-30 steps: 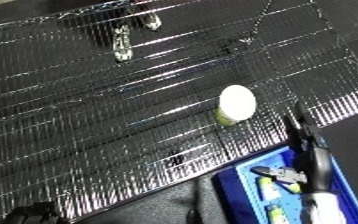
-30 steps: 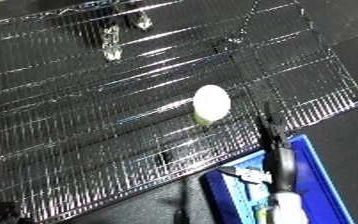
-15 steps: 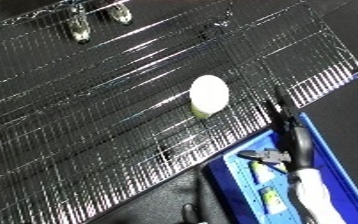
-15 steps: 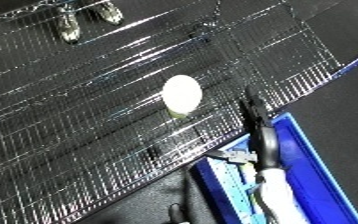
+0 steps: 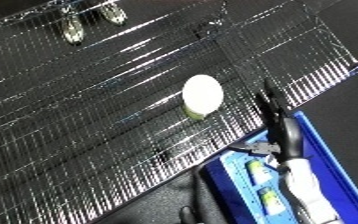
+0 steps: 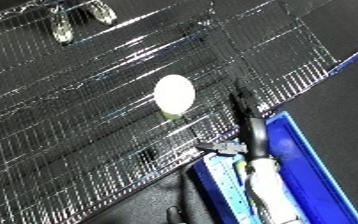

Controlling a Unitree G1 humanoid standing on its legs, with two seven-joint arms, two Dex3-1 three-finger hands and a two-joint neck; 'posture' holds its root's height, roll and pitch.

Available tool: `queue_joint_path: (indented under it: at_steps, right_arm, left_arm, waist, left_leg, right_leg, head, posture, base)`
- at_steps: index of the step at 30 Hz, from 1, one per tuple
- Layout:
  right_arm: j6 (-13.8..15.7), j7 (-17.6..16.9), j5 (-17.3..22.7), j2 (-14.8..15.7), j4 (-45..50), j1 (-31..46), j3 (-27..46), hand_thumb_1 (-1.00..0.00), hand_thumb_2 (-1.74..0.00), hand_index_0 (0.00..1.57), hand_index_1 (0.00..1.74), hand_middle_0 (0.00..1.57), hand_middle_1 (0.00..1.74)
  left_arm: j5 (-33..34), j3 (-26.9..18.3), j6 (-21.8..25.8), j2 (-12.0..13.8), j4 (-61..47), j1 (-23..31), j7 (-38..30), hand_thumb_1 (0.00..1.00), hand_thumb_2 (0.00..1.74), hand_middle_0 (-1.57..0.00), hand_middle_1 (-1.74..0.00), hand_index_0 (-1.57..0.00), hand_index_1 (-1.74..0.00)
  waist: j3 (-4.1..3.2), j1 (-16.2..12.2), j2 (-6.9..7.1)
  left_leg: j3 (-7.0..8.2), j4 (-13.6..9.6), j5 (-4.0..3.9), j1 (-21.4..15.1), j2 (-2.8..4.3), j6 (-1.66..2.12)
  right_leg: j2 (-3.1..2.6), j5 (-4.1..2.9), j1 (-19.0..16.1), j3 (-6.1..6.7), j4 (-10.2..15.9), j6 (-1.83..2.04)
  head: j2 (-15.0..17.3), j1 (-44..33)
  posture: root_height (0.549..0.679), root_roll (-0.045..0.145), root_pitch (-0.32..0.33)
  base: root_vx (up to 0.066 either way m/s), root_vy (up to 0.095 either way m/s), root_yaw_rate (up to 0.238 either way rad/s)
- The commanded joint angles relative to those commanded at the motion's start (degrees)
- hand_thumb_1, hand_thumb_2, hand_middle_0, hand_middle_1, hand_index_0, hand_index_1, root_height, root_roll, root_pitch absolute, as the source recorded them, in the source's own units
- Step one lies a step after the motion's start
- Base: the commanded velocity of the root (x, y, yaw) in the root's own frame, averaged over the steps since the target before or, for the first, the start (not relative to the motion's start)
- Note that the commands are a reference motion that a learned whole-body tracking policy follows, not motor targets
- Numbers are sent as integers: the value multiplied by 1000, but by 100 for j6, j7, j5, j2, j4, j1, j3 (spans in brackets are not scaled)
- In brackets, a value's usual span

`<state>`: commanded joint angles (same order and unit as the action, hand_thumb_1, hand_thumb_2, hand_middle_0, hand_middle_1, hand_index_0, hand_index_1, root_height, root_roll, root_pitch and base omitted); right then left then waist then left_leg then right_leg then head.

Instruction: Pick up the object and place it into the box

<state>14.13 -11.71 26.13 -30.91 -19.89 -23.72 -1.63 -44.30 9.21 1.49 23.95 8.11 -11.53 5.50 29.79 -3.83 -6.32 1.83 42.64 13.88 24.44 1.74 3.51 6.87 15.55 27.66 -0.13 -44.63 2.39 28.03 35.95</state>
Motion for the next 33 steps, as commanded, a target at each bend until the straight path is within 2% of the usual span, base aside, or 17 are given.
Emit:
queue_joint_path:
  at_steps: [6,13,16,21,27,33]
  right_arm:
    - [-108,75,-99,-108,-111,-378,-162,0,0,0,0,0,0]
    - [-186,130,-158,-220,-264,-823,-326,0,0,0,0,0,0]
    - [-210,151,-146,-261,-362,-962,-374,0,0,0,0,0,0]
    - [-247,214,-35,-358,-681,-1333,-532,0,0,0,0,0,0]
    - [-255,268,19,-421,-903,-1591,-669,0,0,0,0,0,0]
    - [-188,321,107,-448,-1145,-1862,-844,-300,-522,471,522,471,522]
  left_arm:
    - [-78,93,-46,51,-68,-83,-98,1000,1740,-1570,-1740,-1570,-1740]
    - [-84,172,-52,108,-89,-204,-208,1000,1740,-1570,-1740,-1570,-1740]
    - [-96,184,-66,133,-84,-248,-228,1000,1740,-1570,-1740,-1570,-1740]
    - [-136,228,-122,199,-107,-365,-298,1000,1740,-1570,-1740,-1570,-1740]
    - [-176,284,-140,253,-143,-425,-352,1000,1740,-1570,-1740,-1570,-1740]
    - [-219,337,-133,281,-183,-489,-399,1000,1740,-1570,-1740,-1570,-1740]
  waist:
    - [0,58,-35]
    - [0,155,-36]
    - [0,186,-41]
    - [0,266,-69]
    - [0,330,-104]
    - [0,394,-136]
  left_leg:
    - [-10,54,40,185,-25,-17]
    - [-31,77,127,437,-53,-54]
    - [-41,101,150,514,-58,-64]
    - [-61,168,238,715,-72,-101]
    - [-74,178,253,836,-90,-119]
    - [-96,162,244,916,-110,-132]
  right_leg:
    - [-4,-14,204,4,-73,-5]
    - [-24,-65,462,-30,-129,19]
    - [-24,-79,541,-41,-157,26]
    - [-8,-94,761,-68,-267,39]
    - [5,-97,892,-90,-307,43]
    - [5,-100,982,-112,-324,39]
  head:
    - [-212,25]
    - [-488,25]
    - [-548,54]
    - [-790,71]
    - [-944,123]
    - [-1110,221]
  posture:
    - [639,98,31]
    - [637,93,59]
    - [636,92,66]
    - [632,88,85]
    - [630,86,100]
    - [629,83,112]
  base:
    - [13,3,34]
    - [-22,-17,51]
    - [-26,-14,53]
    - [-25,-6,48]
    - [-26,-2,43]
    - [-28,0,28]
